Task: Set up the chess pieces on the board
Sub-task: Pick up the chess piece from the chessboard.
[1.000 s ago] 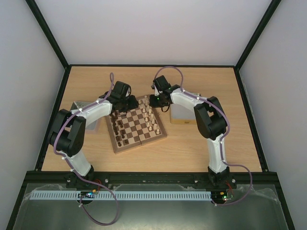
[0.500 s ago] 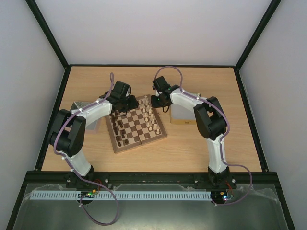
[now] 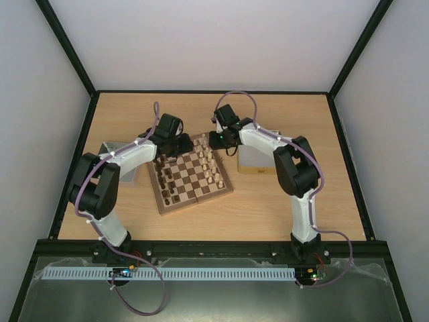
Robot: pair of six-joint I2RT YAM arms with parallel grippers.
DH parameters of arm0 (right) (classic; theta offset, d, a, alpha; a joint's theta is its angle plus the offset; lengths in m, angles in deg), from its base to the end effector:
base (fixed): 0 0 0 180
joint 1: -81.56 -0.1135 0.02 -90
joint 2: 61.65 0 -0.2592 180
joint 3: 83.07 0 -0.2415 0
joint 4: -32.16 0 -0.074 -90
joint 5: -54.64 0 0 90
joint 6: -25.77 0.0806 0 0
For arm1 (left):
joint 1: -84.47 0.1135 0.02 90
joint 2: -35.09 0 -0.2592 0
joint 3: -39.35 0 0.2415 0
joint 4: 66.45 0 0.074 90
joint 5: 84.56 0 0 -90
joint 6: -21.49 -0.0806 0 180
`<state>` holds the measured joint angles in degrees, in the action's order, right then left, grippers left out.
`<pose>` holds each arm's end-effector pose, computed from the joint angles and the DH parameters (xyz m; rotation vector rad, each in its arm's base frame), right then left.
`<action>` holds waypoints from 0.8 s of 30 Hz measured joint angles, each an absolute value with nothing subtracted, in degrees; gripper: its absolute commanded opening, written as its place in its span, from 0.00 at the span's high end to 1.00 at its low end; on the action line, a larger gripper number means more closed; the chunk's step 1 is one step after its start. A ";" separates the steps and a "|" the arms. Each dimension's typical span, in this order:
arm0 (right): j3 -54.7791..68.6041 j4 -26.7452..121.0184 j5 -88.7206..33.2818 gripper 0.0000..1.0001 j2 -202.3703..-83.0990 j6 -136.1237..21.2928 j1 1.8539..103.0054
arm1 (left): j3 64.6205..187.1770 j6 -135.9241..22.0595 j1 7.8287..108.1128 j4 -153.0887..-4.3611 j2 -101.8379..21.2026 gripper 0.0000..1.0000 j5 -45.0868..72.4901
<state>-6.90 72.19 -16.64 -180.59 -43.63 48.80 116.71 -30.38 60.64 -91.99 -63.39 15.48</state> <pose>0.3766 0.2731 0.1540 -0.4154 2.6101 0.7608 0.3499 -0.1699 0.1713 -0.2237 2.4818 -0.6969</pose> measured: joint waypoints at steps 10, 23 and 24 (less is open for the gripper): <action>-6.40 72.02 -12.97 0.80 -180.59 -44.68 48.80 | 116.69 -30.38 60.64 -91.96 -63.39 0.55 15.48; -6.40 73.52 -13.62 0.81 -180.85 -46.01 48.50 | 116.69 -30.38 60.64 -91.96 -63.39 0.55 15.51; -6.40 73.52 -13.73 0.81 -180.98 -46.10 48.45 | 116.69 -30.38 60.64 -91.96 -63.39 0.55 15.51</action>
